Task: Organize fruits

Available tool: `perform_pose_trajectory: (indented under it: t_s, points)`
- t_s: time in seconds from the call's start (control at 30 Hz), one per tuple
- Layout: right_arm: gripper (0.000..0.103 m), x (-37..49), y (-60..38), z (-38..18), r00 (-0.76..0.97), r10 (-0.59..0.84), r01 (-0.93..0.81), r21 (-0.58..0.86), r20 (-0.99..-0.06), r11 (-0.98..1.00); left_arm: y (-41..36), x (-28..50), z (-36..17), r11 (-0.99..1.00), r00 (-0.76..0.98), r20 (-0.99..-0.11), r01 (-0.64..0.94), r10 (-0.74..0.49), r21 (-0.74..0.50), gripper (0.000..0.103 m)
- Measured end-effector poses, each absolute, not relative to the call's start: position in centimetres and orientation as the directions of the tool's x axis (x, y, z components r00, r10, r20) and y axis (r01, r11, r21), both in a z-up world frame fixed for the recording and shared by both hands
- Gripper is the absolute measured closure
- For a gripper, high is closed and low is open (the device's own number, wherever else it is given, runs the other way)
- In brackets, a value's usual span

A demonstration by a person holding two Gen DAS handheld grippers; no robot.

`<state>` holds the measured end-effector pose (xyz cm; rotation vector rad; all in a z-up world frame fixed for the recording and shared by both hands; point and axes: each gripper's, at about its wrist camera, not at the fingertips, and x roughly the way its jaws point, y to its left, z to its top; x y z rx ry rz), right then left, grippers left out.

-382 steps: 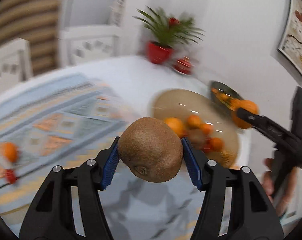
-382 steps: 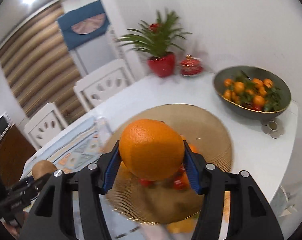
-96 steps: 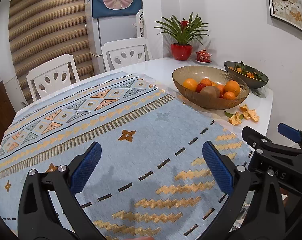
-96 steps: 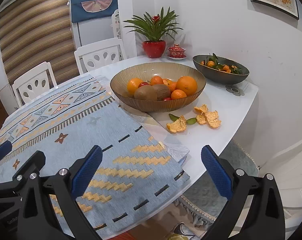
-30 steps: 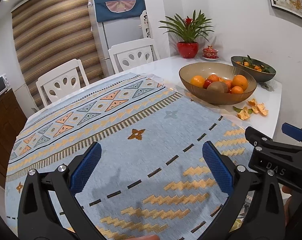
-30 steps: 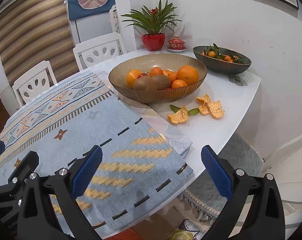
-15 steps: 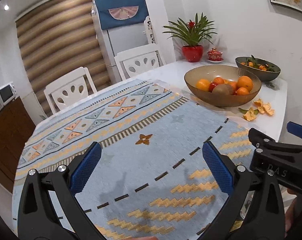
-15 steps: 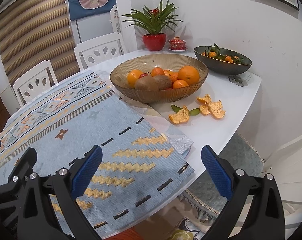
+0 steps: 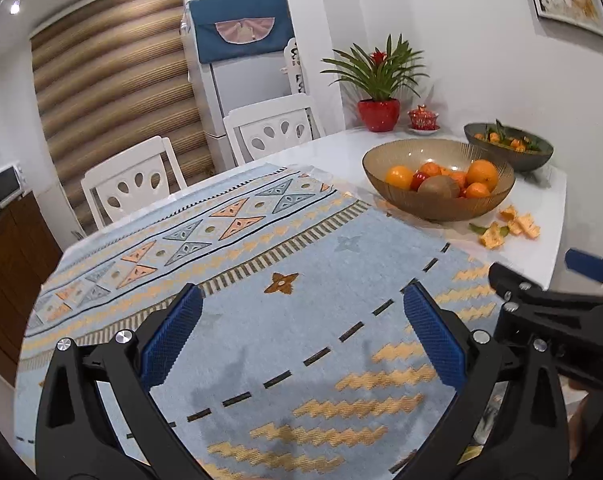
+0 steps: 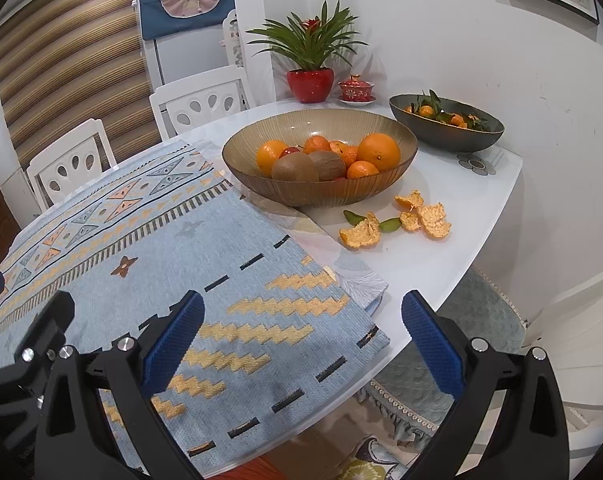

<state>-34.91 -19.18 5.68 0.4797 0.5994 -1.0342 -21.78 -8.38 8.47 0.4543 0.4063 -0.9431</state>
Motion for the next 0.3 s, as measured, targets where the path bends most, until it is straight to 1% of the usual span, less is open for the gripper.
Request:
perform_pose_trajectory:
  t_s: [0.1, 0.13, 0.3]
  points:
    - [0.005, -35.1, -19.3, 5.6, 0.381, -0.643, 0.896, 0.095, -0.665, 0.433, -8.9, -20.7, 8.0, 0.493, 0.466, -0.593, 0.860, -0.657, 0.130, 0.003]
    - [0.005, -35.1, -19.3, 5.6, 0.381, -0.642, 0.897, 0.096, -0.665, 0.432, -9.0, -20.5, 7.8, 0.500, 0.467, -0.604, 0.856, -0.646, 0.128, 0.003]
    - [0.005, -35.2, -19.4, 5.6, 0.380, -0.644, 0.898, 0.095, -0.664, 0.431, -8.8, -20.3, 7.7, 0.532, 0.513, -0.580, 0.832, -0.633, 0.156, 0.003]
